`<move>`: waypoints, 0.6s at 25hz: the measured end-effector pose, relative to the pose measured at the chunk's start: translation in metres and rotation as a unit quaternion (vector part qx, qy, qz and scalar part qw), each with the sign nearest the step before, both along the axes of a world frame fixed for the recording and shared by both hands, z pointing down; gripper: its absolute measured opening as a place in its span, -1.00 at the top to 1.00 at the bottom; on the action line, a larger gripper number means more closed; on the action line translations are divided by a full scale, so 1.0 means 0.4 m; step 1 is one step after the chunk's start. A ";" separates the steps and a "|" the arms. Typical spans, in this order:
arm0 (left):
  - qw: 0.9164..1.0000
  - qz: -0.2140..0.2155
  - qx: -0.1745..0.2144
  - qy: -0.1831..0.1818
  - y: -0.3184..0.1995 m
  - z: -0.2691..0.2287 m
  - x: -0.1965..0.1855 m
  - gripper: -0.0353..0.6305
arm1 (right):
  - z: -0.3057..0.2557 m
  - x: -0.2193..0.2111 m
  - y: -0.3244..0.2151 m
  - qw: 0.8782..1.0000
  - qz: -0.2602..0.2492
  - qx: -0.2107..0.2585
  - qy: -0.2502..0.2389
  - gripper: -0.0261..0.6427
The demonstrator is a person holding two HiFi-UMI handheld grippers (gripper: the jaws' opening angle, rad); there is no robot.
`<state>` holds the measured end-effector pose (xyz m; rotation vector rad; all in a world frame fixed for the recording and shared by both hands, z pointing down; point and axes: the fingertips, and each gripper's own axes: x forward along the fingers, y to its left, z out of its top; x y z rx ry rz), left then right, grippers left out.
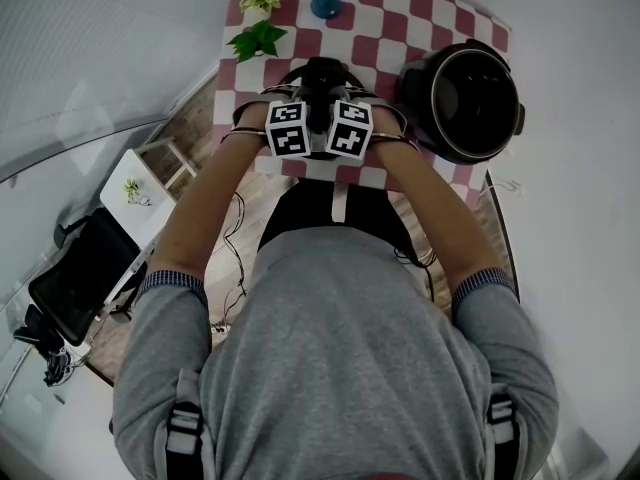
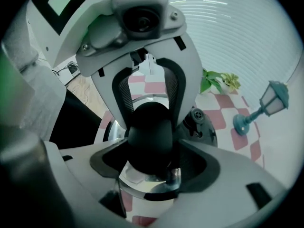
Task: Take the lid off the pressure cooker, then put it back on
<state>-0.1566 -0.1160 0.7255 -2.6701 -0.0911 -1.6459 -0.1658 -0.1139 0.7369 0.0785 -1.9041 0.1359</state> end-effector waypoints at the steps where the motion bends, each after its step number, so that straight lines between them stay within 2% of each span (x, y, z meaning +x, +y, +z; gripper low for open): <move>1: 1.000 -0.006 -0.005 0.005 -0.001 -0.003 0.002 -0.03 | -0.003 0.005 -0.002 1.000 0.005 -0.001 0.000 -0.08; 5: 0.999 -0.040 -0.012 0.025 -0.012 -0.017 -0.003 -0.11 | -0.030 0.023 -0.016 0.999 0.035 0.000 -0.008 -0.14; 8: 0.997 -0.066 -0.012 0.045 -0.006 -0.047 -0.015 -0.11 | -0.081 0.041 -0.028 0.995 0.086 0.009 -0.039 -0.18; 11: 0.994 -0.084 0.016 0.069 -0.011 -0.093 -0.026 -0.11 | -0.189 0.042 -0.054 0.981 0.155 0.027 -0.109 -0.20; 15: 0.986 -0.119 0.032 0.108 -0.025 -0.170 -0.023 -0.11 | -0.354 0.045 -0.077 0.953 0.206 0.075 -0.208 -0.19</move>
